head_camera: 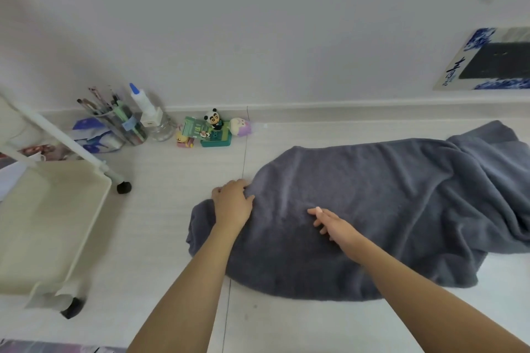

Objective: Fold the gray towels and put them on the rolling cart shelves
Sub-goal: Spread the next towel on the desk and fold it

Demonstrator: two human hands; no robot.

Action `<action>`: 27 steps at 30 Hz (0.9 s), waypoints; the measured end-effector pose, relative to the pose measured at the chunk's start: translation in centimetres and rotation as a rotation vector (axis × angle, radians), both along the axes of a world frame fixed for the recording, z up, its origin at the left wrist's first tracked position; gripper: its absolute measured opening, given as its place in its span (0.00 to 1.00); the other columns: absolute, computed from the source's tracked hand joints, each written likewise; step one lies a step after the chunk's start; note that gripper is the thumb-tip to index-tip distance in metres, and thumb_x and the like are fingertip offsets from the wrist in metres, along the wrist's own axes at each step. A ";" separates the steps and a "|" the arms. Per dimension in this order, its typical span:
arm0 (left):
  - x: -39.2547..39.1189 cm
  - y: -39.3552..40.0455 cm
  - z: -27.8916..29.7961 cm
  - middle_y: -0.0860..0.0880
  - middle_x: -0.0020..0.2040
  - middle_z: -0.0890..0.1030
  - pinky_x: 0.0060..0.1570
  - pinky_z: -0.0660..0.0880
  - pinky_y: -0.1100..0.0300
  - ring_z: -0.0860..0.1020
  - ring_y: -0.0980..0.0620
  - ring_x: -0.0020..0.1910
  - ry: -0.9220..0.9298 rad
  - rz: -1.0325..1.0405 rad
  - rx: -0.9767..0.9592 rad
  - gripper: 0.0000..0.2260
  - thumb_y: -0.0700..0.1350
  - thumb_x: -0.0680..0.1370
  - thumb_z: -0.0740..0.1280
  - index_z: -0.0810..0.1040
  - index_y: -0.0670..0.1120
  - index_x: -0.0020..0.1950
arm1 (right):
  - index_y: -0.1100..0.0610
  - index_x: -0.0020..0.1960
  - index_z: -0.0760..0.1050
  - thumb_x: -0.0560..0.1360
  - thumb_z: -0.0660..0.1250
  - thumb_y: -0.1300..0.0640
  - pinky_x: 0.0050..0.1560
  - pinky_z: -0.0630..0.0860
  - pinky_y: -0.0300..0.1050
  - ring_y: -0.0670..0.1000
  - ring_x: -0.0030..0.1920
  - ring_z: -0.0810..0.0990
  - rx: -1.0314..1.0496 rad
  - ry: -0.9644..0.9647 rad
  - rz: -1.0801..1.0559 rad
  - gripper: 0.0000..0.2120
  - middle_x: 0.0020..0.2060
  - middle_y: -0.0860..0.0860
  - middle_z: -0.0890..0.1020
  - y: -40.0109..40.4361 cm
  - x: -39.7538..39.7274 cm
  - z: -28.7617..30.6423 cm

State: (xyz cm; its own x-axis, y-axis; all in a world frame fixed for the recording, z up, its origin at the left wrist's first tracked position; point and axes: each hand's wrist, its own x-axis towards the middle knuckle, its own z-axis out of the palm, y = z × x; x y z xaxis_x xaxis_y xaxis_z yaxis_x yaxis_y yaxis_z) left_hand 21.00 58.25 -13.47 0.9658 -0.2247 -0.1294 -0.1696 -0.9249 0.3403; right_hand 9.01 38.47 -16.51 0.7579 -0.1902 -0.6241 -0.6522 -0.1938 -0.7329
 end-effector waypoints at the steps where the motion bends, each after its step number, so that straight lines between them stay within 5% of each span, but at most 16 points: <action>1: -0.6 -0.1 0.9 0.48 0.51 0.80 0.53 0.68 0.54 0.77 0.45 0.50 -0.007 -0.055 -0.081 0.07 0.47 0.77 0.64 0.76 0.48 0.54 | 0.51 0.65 0.71 0.82 0.48 0.47 0.41 0.66 0.35 0.45 0.40 0.69 0.015 -0.007 -0.020 0.19 0.43 0.46 0.72 -0.2 -0.1 -0.2; 6: -4.6 -1.0 3.3 0.53 0.43 0.79 0.47 0.73 0.60 0.76 0.54 0.42 0.537 -0.345 -0.151 0.11 0.57 0.74 0.68 0.77 0.53 0.50 | 0.51 0.60 0.74 0.80 0.51 0.41 0.41 0.66 0.39 0.47 0.41 0.70 0.133 -0.056 -0.157 0.20 0.44 0.48 0.75 -0.2 -0.2 -0.2; 9: -4.8 -1.8 1.7 0.50 0.46 0.76 0.47 0.74 0.55 0.77 0.50 0.41 0.380 -0.245 -0.209 0.11 0.54 0.79 0.62 0.78 0.49 0.43 | 0.53 0.47 0.75 0.79 0.54 0.40 0.41 0.66 0.40 0.48 0.41 0.72 0.153 -0.082 -0.187 0.19 0.43 0.49 0.77 0.0 -0.3 0.0; 12: -5.0 -2.3 0.4 0.47 0.60 0.68 0.54 0.73 0.54 0.77 0.45 0.52 0.285 -0.076 -0.140 0.14 0.50 0.80 0.61 0.71 0.46 0.63 | 0.53 0.46 0.74 0.79 0.53 0.39 0.42 0.67 0.39 0.47 0.41 0.72 0.135 -0.080 -0.180 0.20 0.43 0.48 0.77 0.1 -0.3 0.0; 16: -5.2 -2.5 -1.1 0.47 0.54 0.77 0.48 0.73 0.57 0.77 0.48 0.49 0.337 0.040 -0.197 0.12 0.50 0.77 0.66 0.75 0.45 0.57 | 0.54 0.45 0.74 0.79 0.52 0.40 0.42 0.68 0.39 0.47 0.41 0.72 0.111 -0.076 -0.186 0.20 0.42 0.48 0.76 0.2 -0.5 0.3; 21: -3.3 -0.9 0.8 0.48 0.40 0.81 0.44 0.74 0.57 0.79 0.47 0.42 0.317 0.192 -0.331 0.08 0.49 0.73 0.71 0.77 0.44 0.42 | 0.52 0.56 0.75 0.80 0.51 0.40 0.44 0.68 0.39 0.47 0.42 0.72 0.134 -0.067 -0.177 0.21 0.44 0.48 0.76 -0.1 -0.5 -0.3; 24: -0.7 0.7 3.9 0.45 0.46 0.80 0.42 0.72 0.57 0.78 0.45 0.42 0.083 0.228 -0.241 0.06 0.47 0.75 0.68 0.77 0.45 0.44 | 0.47 0.59 0.73 0.80 0.50 0.42 0.44 0.67 0.38 0.46 0.42 0.71 0.150 -0.073 -0.165 0.17 0.44 0.48 0.74 -0.2 -0.4 -0.7; 27: 1.8 1.5 6.8 0.44 0.58 0.72 0.45 0.69 0.57 0.76 0.44 0.47 -0.151 0.255 -0.237 0.09 0.44 0.79 0.64 0.76 0.44 0.57 | 0.46 0.60 0.72 0.80 0.50 0.42 0.43 0.67 0.38 0.46 0.41 0.71 0.123 -0.070 -0.139 0.17 0.44 0.48 0.74 -0.2 -0.3 -1.1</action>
